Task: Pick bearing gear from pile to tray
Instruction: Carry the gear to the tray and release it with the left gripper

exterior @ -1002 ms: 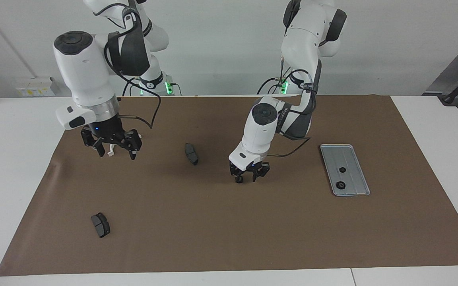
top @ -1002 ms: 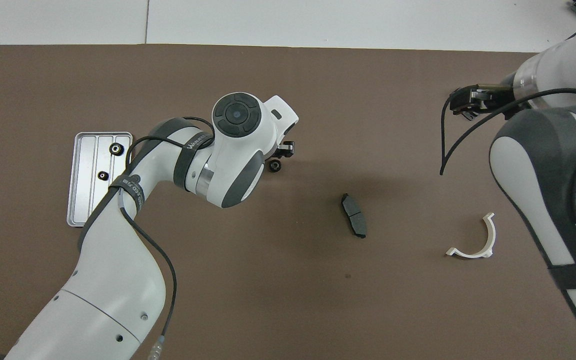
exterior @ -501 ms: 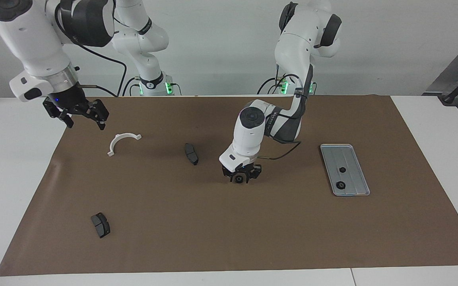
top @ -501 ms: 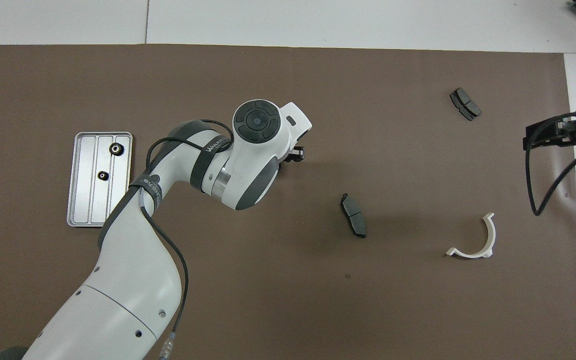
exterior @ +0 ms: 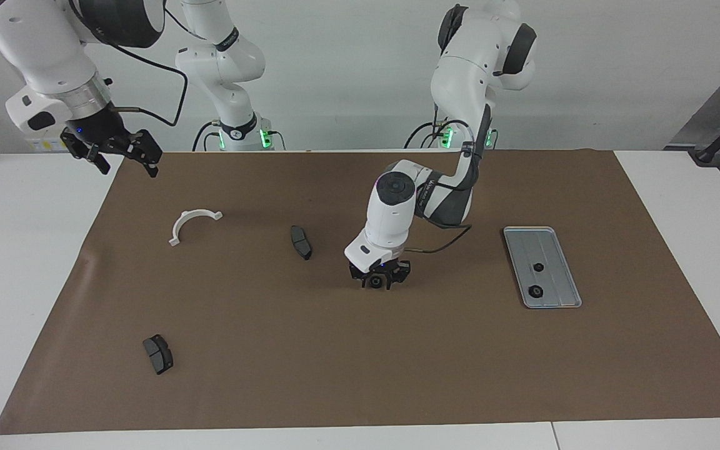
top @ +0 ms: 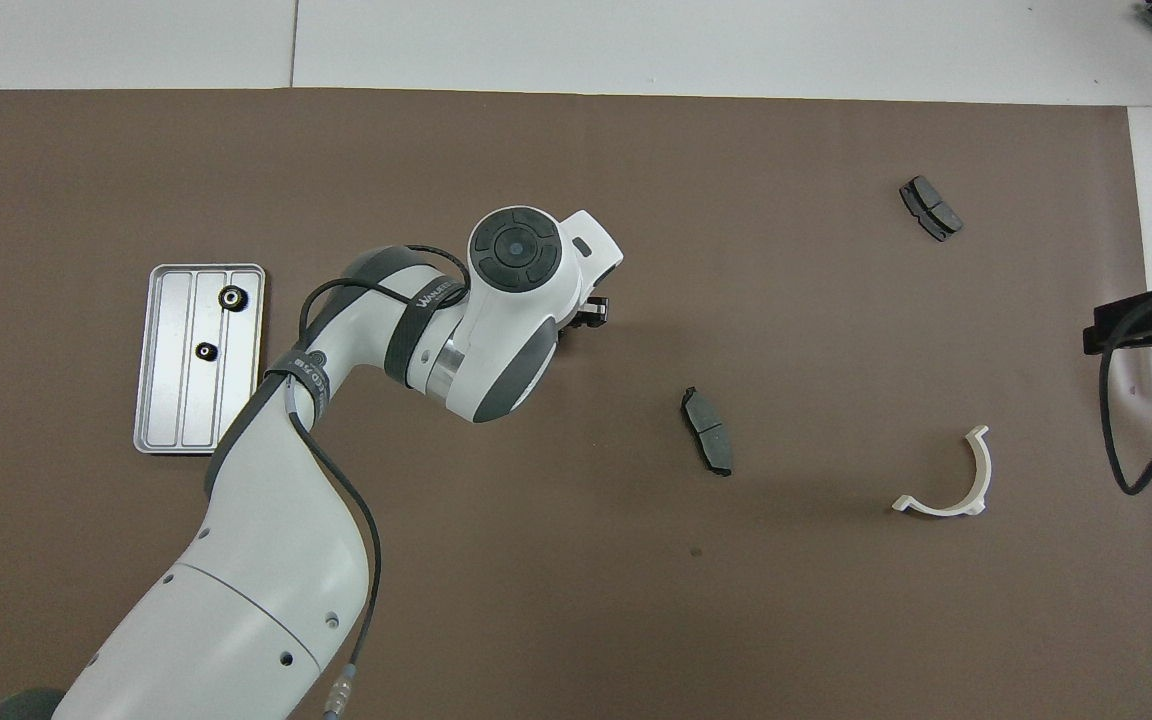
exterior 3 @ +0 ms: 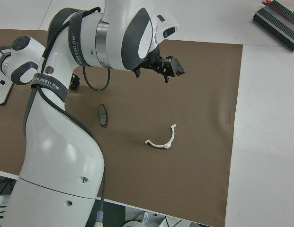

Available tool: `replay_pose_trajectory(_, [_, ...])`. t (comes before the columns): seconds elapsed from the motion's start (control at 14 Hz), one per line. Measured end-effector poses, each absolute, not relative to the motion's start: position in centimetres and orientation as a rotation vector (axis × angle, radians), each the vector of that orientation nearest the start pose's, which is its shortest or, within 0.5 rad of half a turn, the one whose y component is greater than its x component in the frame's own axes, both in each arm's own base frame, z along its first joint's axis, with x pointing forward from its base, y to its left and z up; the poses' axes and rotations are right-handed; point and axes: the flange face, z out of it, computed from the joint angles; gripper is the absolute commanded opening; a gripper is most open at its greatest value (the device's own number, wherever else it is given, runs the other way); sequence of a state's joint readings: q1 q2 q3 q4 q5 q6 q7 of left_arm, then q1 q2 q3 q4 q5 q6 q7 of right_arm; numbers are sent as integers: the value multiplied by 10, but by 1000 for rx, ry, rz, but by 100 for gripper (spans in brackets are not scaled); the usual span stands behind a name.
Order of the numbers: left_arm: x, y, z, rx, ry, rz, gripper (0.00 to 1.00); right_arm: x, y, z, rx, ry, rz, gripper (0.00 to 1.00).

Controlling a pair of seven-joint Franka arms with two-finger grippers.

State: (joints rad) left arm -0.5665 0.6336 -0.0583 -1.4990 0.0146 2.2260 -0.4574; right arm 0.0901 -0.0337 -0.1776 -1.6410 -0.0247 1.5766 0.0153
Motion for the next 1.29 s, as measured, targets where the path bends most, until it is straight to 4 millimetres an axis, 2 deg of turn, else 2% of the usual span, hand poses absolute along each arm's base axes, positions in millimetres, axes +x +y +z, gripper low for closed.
replay_pose_trajectory(0.21, [587,-414,302,-3185,269,-107,62,541,-52,610,-3155,163,48,100])
replay_pose_trajectory(0.43, [584,-413,296,-3167,284,-97,54,540,-64,610,-3152,198,48,100])
replay_pose_trajectory(0.72, [585,-411,297,-3160,290,-105,26,540,-62,610,-3152,192,48,100])
replay_pose_trajectory(1.0, [584,-411,298,-3159,292,-106,12,540,-62,610,-3153,190,48,100])
replay_pose_trajectory(1.22, [589,-406,301,-3154,275,-105,9,540,-62,610,-3153,190,48,100])
replay_pose_trajectory(1.29, [596,-398,304,-3146,248,-93,9,540,-62,610,-3153,190,48,100])
